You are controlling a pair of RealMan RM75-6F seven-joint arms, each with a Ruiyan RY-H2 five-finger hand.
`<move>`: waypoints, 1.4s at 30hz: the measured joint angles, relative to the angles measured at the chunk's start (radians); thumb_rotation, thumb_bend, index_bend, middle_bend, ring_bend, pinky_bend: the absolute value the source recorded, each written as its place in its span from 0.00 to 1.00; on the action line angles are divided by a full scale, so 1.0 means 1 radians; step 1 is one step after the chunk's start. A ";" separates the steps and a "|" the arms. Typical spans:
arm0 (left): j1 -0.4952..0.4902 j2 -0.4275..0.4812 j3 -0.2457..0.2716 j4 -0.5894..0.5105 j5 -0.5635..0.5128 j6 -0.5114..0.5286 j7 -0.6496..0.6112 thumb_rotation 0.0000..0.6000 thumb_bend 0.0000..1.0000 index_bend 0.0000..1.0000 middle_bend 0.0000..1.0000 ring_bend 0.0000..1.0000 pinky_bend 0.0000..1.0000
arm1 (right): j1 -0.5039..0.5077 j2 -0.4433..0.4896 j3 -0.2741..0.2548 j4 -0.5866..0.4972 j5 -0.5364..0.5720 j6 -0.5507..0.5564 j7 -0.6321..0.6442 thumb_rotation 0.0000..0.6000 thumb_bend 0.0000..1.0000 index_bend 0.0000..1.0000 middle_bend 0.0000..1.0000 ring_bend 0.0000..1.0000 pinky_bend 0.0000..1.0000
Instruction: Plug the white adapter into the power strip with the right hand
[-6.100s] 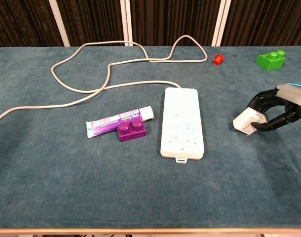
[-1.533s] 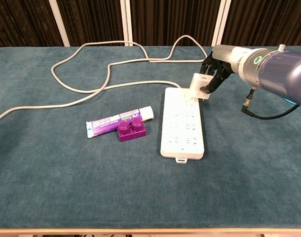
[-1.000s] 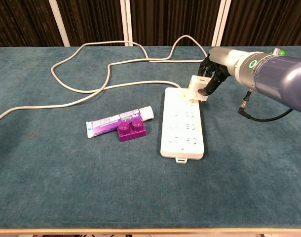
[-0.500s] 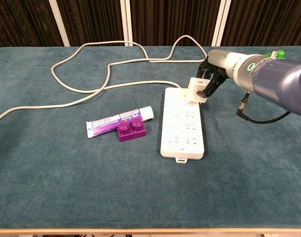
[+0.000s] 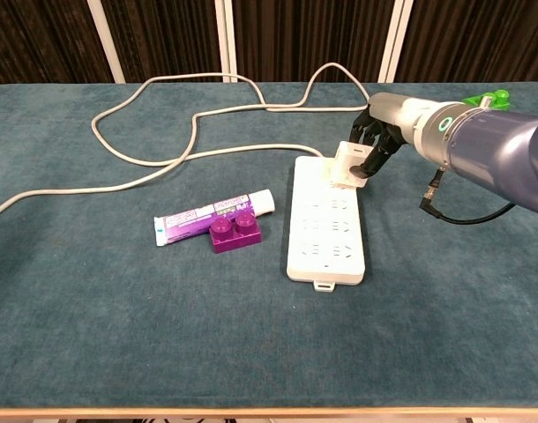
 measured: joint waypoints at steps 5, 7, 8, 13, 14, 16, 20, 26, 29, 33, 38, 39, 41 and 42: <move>0.000 0.000 0.000 0.000 0.000 0.000 0.001 1.00 0.17 0.20 0.01 0.00 0.08 | 0.001 -0.005 0.004 0.004 -0.002 -0.001 -0.003 1.00 0.59 0.67 0.51 0.37 0.11; 0.000 0.000 0.000 0.000 -0.001 0.000 0.001 1.00 0.17 0.20 0.01 0.00 0.08 | 0.001 -0.006 0.004 0.005 -0.002 -0.002 -0.006 1.00 0.59 0.67 0.51 0.38 0.11; 0.000 -0.001 0.000 0.000 -0.001 0.000 0.001 1.00 0.17 0.20 0.01 0.00 0.08 | 0.001 -0.006 0.004 0.005 -0.001 -0.003 -0.008 1.00 0.59 0.67 0.51 0.37 0.11; 0.000 0.000 0.000 0.000 -0.001 0.001 0.001 1.00 0.17 0.20 0.01 0.00 0.08 | 0.001 -0.010 0.003 0.010 0.000 -0.006 -0.014 1.00 0.59 0.67 0.51 0.38 0.11; 0.000 0.000 -0.001 0.000 -0.002 0.001 0.001 1.00 0.17 0.20 0.01 0.00 0.08 | 0.001 -0.011 0.003 0.011 0.000 -0.007 -0.015 1.00 0.59 0.67 0.51 0.38 0.11; 0.000 0.000 -0.001 0.000 -0.002 0.001 0.001 1.00 0.17 0.20 0.01 0.00 0.08 | 0.002 -0.013 0.003 0.012 -0.001 -0.009 -0.018 1.00 0.59 0.67 0.51 0.37 0.11; -0.001 -0.002 0.000 0.001 -0.002 -0.001 0.004 1.00 0.17 0.20 0.01 0.00 0.08 | 0.006 -0.018 0.004 0.016 -0.007 -0.008 -0.023 1.00 0.59 0.67 0.51 0.38 0.11; -0.001 -0.002 -0.001 0.001 -0.003 0.000 0.004 1.00 0.17 0.20 0.01 0.00 0.08 | 0.014 -0.024 0.006 0.025 -0.003 -0.012 -0.038 1.00 0.59 0.70 0.51 0.37 0.11; -0.001 -0.001 -0.002 0.001 -0.004 -0.001 0.004 1.00 0.17 0.20 0.01 0.00 0.08 | 0.020 -0.028 0.009 0.029 0.002 -0.016 -0.046 1.00 0.59 0.71 0.51 0.38 0.11; -0.001 -0.001 -0.002 0.001 -0.005 -0.001 0.003 1.00 0.17 0.20 0.01 0.00 0.08 | 0.027 -0.031 0.010 0.032 0.009 -0.019 -0.060 1.00 0.60 0.74 0.53 0.38 0.11; -0.001 0.000 -0.003 0.001 -0.006 -0.001 0.000 1.00 0.17 0.20 0.01 0.00 0.08 | 0.034 -0.040 0.010 0.040 0.018 -0.019 -0.075 1.00 0.61 0.76 0.54 0.37 0.11; -0.001 0.000 -0.003 0.001 -0.006 -0.001 0.000 1.00 0.17 0.20 0.01 0.00 0.08 | 0.035 -0.042 0.010 0.042 0.019 -0.019 -0.078 1.00 0.61 0.76 0.54 0.38 0.11; -0.001 0.000 -0.003 0.001 -0.005 -0.001 -0.001 1.00 0.17 0.20 0.01 0.00 0.08 | 0.037 -0.045 0.009 0.044 0.020 -0.019 -0.081 1.00 0.61 0.77 0.55 0.38 0.11; -0.001 0.000 -0.002 0.001 -0.005 -0.001 -0.001 1.00 0.17 0.20 0.01 0.00 0.08 | 0.038 -0.046 0.009 0.046 0.021 -0.019 -0.083 1.00 0.61 0.78 0.55 0.38 0.11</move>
